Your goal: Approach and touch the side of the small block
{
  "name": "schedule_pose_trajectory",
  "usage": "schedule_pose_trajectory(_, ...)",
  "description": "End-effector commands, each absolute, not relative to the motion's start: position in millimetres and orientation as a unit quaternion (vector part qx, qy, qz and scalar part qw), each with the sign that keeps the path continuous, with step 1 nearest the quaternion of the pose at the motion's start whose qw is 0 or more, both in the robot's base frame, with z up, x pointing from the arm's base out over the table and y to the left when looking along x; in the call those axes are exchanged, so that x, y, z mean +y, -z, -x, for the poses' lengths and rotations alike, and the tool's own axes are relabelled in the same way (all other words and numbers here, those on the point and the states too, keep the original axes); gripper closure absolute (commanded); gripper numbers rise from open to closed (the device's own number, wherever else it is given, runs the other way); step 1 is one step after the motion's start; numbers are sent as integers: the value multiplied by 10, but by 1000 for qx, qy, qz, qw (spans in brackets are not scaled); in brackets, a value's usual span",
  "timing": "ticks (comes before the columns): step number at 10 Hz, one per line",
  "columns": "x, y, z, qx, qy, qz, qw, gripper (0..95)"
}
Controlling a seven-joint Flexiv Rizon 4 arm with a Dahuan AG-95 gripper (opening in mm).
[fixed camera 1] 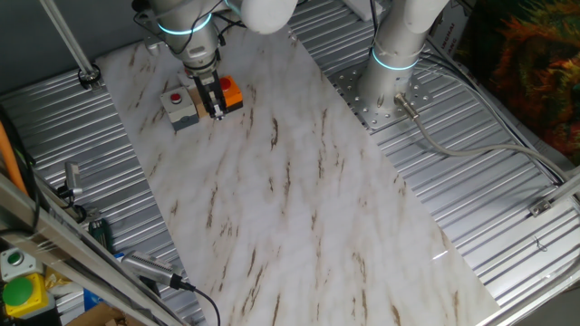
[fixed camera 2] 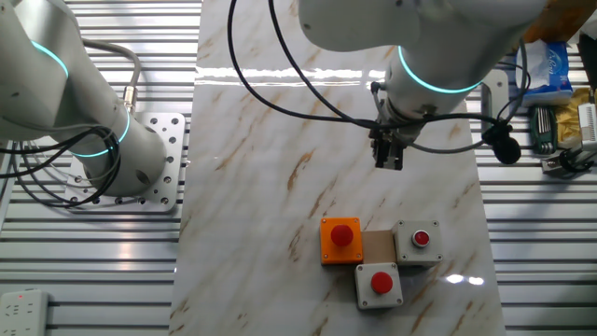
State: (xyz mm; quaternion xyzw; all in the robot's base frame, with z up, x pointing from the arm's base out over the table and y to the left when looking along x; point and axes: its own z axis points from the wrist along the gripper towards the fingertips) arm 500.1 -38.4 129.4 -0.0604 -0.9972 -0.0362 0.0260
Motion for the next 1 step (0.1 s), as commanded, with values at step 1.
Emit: schedule_pose_trajectory(1, -386, -1290, -5012, -997, 37, 60, 27, 950)
